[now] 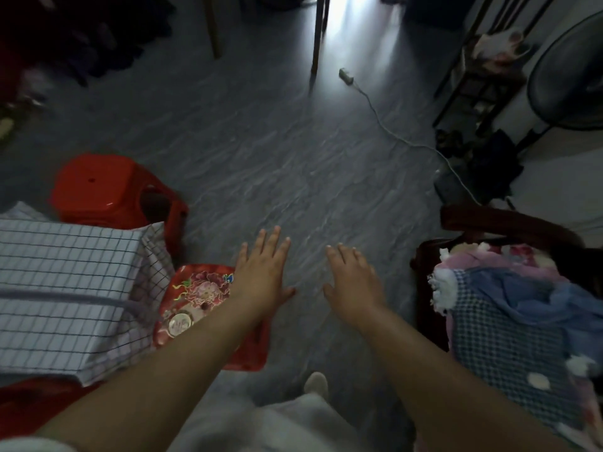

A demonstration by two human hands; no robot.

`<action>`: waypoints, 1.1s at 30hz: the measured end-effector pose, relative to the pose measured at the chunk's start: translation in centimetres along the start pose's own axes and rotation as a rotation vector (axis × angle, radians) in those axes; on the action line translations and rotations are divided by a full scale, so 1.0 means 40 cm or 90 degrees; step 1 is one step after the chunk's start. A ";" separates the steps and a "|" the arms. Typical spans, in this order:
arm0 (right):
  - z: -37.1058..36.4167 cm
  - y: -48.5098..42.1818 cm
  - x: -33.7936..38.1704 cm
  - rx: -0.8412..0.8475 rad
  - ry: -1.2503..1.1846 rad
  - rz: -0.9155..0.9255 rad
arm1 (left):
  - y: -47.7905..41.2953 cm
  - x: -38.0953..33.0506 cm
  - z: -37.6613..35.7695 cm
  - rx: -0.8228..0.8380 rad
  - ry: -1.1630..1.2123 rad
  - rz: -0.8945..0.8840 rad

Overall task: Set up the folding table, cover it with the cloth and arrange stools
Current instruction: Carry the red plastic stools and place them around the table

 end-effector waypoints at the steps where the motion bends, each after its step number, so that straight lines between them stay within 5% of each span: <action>1: 0.016 -0.018 -0.020 0.003 0.000 0.007 | -0.021 -0.010 0.013 -0.007 0.003 0.013; 15: 0.130 -0.444 0.054 0.062 0.054 0.157 | -0.318 0.110 0.034 -0.034 0.029 0.172; 33: 0.280 -1.155 0.372 0.131 0.125 0.335 | -0.784 0.582 0.168 -0.058 0.121 0.448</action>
Point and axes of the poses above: each hand's wrist, its own y-axis away from the middle knuckle, its own z-axis out of the back of the hand, x = y × z, the point moved 7 cm from there along -y, towards the middle knuckle, and after that the axes turned 7 degrees about -y, right-handed, at the moved point
